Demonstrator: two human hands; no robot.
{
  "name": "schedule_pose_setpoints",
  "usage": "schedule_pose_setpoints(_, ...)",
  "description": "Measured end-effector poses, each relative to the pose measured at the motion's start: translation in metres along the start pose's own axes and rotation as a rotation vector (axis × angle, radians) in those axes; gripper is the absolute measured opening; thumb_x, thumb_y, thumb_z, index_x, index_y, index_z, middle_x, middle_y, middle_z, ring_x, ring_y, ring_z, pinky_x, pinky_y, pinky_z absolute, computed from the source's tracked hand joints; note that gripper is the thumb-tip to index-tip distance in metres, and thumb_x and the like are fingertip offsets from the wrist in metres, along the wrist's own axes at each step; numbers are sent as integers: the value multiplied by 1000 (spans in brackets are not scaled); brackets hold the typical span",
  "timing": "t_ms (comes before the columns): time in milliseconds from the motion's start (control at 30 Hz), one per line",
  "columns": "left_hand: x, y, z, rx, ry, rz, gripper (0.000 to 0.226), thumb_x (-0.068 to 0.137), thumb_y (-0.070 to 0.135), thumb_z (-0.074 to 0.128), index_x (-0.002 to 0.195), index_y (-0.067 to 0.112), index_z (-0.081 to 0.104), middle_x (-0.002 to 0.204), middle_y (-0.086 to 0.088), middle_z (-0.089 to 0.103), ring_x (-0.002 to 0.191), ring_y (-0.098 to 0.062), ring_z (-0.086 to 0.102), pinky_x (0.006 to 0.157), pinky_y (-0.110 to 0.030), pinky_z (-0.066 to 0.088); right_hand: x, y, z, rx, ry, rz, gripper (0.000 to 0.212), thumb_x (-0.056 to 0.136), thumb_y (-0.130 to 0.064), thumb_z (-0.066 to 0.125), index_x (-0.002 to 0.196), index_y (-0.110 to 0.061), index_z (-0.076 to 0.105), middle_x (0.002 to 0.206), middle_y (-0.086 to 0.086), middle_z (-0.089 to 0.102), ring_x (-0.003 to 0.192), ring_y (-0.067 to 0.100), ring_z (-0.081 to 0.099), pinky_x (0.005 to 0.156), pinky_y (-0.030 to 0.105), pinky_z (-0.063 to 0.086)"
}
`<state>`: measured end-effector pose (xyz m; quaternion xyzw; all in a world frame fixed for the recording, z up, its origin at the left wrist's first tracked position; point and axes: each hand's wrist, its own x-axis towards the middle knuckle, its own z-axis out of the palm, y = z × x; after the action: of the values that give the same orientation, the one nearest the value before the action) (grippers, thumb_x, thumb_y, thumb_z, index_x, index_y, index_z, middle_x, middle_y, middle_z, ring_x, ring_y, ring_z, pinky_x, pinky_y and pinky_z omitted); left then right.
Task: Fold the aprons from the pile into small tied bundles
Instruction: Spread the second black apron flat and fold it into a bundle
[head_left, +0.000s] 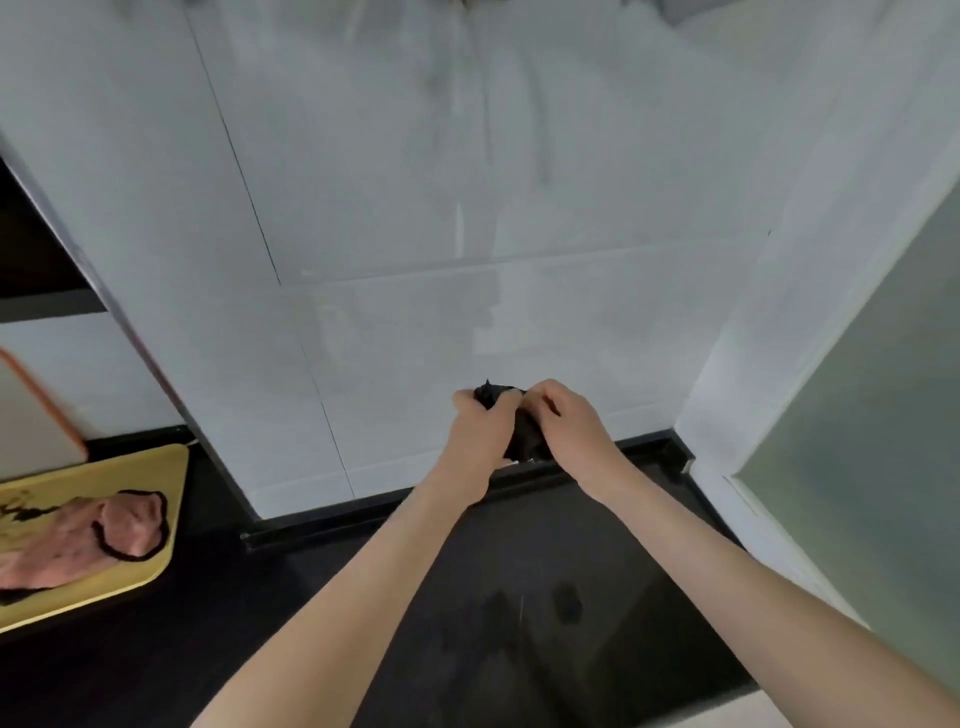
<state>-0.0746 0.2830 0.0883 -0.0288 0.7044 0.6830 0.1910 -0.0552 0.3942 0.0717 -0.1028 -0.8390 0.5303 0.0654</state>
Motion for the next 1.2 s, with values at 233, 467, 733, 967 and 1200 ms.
schedule_pose_setpoints(233,-25,117,-30,197,-407,313,44,83,18,51,120,43,58,137,-5,49,115,-18,60,102,-37,46,13,-86,-107,317,-41,-151,24,99,-12,45,98,3,64,88,9,63,82,18,56,73,27,40)
schedule_pose_setpoints(467,-59,209,19,379,-452,817,48,82,26,67,127,22,55,125,2,62,120,-5,54,104,-33,41,1,-164,-191,403,-228,-382,31,93,-15,49,111,5,65,100,24,64,85,25,59,66,28,47)
schedule_pose_setpoints(733,-81,285,54,262,-196,1017,18,82,27,74,94,21,61,88,0,68,80,-10,63,72,-22,47,4,-245,-250,134,-204,-637,39,89,0,56,61,-22,72,64,-4,65,62,7,60,59,18,46)
schedule_pose_setpoints(967,-98,381,58,196,-71,1120,18,86,26,69,102,18,66,91,-4,72,78,-12,70,66,-21,52,31,-343,-300,-237,1,-811,28,85,13,40,72,-5,58,63,7,60,56,18,53,58,20,43)
schedule_pose_setpoints(1200,-89,456,89,277,-65,1188,11,93,24,61,93,15,66,82,5,69,66,0,64,59,-11,48,63,-396,-353,-313,204,-937,28,87,9,43,68,-6,57,61,-1,53,57,12,46,57,18,41)
